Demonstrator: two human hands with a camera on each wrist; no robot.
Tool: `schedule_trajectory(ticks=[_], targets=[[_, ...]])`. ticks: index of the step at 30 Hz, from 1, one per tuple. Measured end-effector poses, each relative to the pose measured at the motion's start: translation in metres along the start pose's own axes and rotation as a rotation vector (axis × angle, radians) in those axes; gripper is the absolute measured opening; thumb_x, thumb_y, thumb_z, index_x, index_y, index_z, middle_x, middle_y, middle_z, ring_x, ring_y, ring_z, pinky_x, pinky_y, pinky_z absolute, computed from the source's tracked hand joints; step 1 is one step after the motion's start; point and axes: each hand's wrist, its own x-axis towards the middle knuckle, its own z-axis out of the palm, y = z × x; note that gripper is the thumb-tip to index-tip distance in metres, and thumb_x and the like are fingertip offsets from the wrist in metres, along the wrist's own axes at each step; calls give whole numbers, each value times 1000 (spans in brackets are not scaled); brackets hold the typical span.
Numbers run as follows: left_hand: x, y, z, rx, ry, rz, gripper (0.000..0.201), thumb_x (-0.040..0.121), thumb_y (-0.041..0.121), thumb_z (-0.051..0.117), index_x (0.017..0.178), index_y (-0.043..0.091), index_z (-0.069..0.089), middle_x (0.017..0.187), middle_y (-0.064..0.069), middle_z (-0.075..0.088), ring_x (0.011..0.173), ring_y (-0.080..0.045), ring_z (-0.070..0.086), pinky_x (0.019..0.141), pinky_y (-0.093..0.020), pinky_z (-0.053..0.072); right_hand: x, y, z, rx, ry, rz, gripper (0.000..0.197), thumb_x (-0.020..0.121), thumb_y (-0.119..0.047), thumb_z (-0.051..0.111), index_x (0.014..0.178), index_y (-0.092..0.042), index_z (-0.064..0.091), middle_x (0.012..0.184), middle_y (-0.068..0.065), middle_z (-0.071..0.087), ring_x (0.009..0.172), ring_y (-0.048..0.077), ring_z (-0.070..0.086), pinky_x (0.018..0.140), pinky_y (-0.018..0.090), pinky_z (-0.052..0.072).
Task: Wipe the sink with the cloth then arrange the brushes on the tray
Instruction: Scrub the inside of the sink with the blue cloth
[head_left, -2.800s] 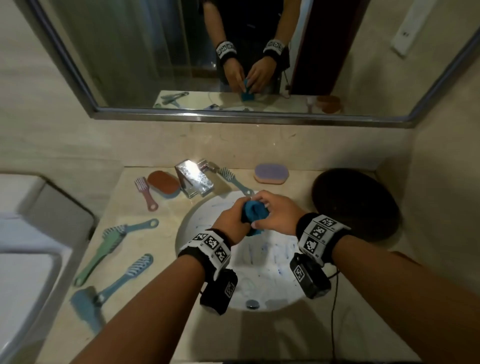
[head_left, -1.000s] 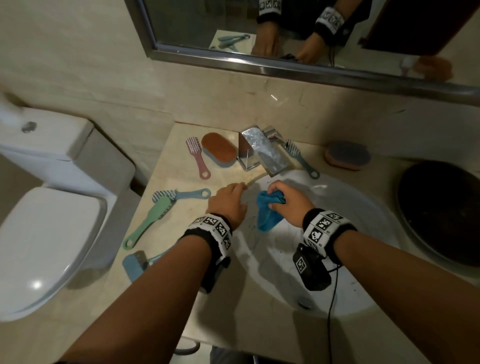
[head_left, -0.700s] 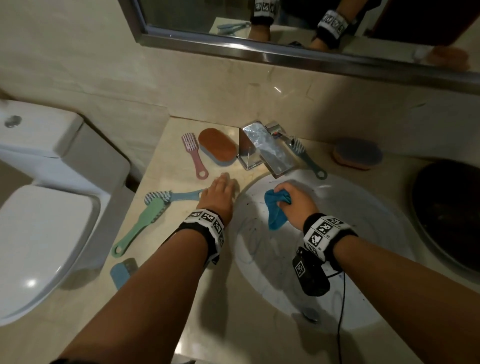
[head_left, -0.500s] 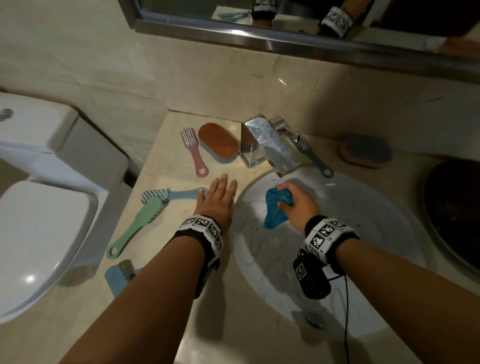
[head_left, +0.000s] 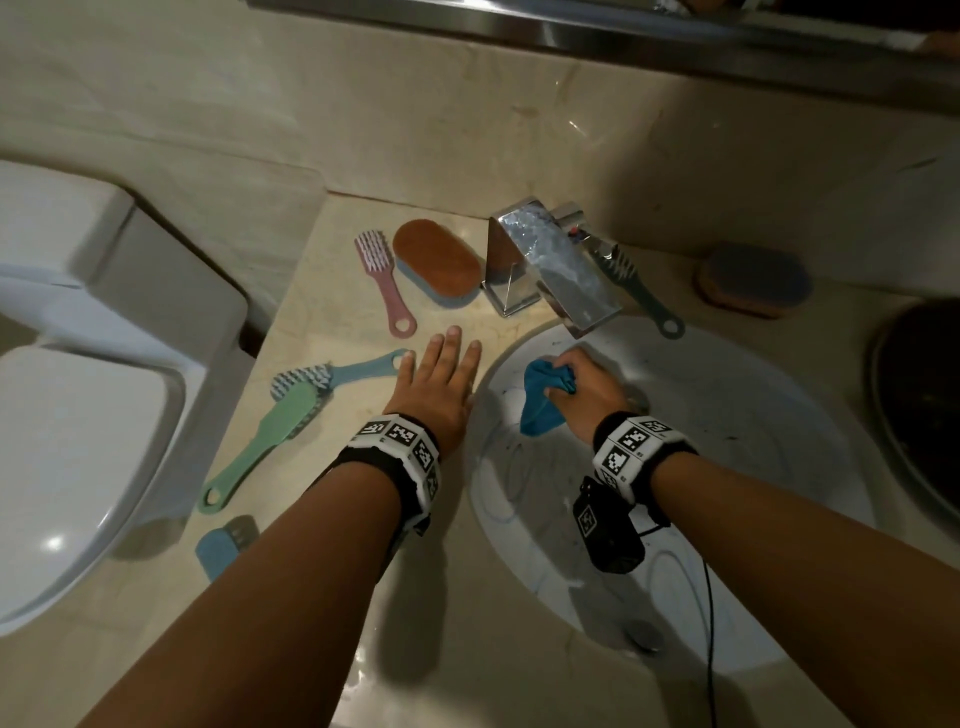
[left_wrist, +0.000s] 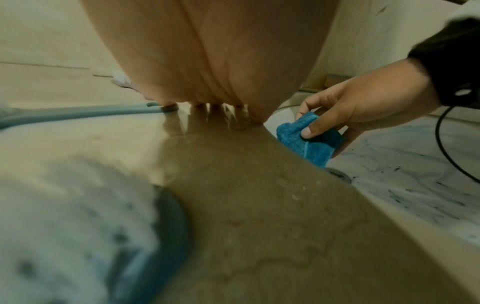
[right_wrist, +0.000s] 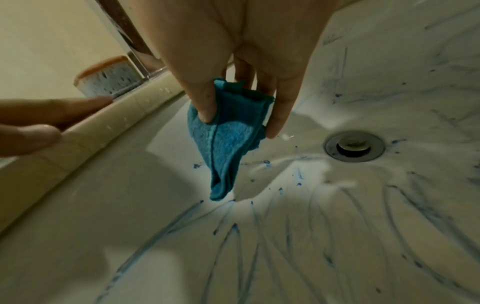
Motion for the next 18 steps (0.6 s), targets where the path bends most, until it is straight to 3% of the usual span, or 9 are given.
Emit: schedule_trajectory(ticks=[2,5,9,13,18], targets=[[0,-3,3,33,3,16,59,101,32,20,149,20,-12,157,-6,-20,146,-23,-13,117,-46,-5,7,-1,6,-24,12,6,21,90,-11,55,109,-15,46,121,13,50,106,29,57,93,43,51],[2,-5,5,44,8,14,59,101,34,18,149,22,-14,156,-5,-21,146,-23,-14,117,-46,-7,17,-4,17,-48,38,-5,23,91,-10,54,111,-12,45,121,15,45,105,30,55,94,40,50],[4,-5,2,72,4,18,59,101,35,18,149,21,-14,156,-6,-21,146,-24,-15,116,-47,-8,25,-6,28,-59,83,-10,20,88,-10,57,101,-14,43,117,16,50,106,31,54,93,39,48],[11,0,-7,15,34,64,59,101,28,22,150,18,-11,156,-7,-22,145,-24,-17,117,-41,-8,27,-7,31,26,87,32,25,85,-12,62,98,-20,41,117,12,52,106,26,53,90,31,45],[24,-2,-10,-37,6,54,60,101,25,24,150,14,-9,157,-11,-18,146,-24,-12,118,-39,-2,28,-7,39,101,43,37,29,78,-7,70,103,-11,54,110,8,58,103,20,55,84,20,39]])
